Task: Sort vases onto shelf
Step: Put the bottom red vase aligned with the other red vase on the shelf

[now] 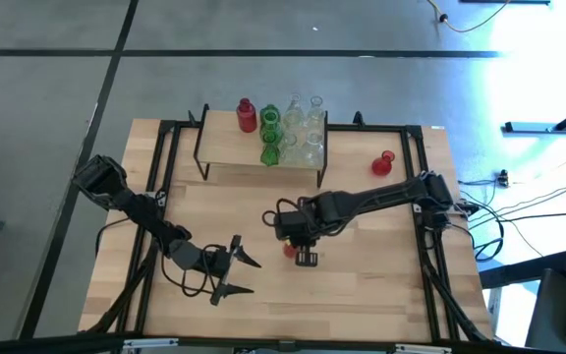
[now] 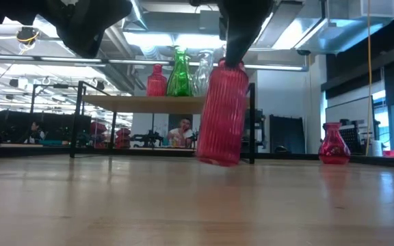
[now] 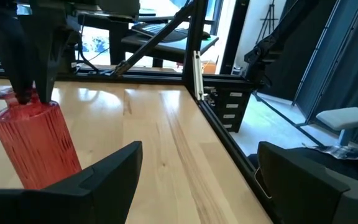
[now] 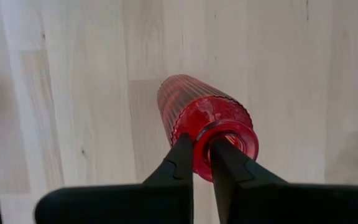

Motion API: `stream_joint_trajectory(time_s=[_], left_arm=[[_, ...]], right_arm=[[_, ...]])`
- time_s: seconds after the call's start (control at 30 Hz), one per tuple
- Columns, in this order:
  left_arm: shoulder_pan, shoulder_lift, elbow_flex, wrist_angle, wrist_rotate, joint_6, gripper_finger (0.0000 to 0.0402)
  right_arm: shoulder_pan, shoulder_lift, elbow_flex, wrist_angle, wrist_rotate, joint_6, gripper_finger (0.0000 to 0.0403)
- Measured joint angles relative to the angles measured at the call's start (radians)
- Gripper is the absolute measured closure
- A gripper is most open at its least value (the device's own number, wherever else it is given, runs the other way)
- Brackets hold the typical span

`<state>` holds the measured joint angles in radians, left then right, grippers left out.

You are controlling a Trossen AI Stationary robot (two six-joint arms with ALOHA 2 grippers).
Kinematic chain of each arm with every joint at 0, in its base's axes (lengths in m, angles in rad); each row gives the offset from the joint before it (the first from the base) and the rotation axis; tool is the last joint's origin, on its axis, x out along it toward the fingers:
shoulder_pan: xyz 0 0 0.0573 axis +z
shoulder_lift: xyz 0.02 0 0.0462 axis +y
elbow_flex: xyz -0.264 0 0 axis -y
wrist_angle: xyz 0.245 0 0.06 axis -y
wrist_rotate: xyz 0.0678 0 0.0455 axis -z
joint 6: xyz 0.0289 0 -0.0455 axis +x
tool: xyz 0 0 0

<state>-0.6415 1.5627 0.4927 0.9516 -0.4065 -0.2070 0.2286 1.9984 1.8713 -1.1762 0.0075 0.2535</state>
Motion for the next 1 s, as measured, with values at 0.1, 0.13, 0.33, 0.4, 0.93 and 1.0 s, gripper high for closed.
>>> stream_joint_trajectory(time_s=[0.1, 0.13, 0.33, 0.4, 0.93, 1.0], left_arm=[[0.0, 0.0, 0.0, -0.001, 0.0, 0.0, 0.0089], [0.0, 0.0, 0.0, -0.001, 0.0, 0.0, 0.0089], [0.0, 0.0, 0.0, -0.001, 0.0, 0.0, 0.0089], [0.0, 0.0, 0.0, -0.001, 0.0, 0.0, 0.0089], [0.0, 0.0, 0.0, -0.002, 0.004, 0.0, 0.0089], [0.0, 0.0, 0.0, -0.002, 0.004, 0.0, 0.0089]], right_arm=[[0.0, 0.001, 0.0, 0.015, 0.0, 0.0, 0.0382], [0.001, 0.005, 0.0, 0.026, 0.0, 0.0, 0.038], [0.0, 0.029, 0.0, 0.08, 0.0, 0.001, 0.037], [0.0, 0.044, 0.001, 0.09, 0.0, 0.002, 0.0369], [0.001, 0.058, 0.0, 0.194, 0.01, 0.056, 0.0277], [0.001, 0.058, 0.0, 0.207, 0.01, 0.056, 0.025]])
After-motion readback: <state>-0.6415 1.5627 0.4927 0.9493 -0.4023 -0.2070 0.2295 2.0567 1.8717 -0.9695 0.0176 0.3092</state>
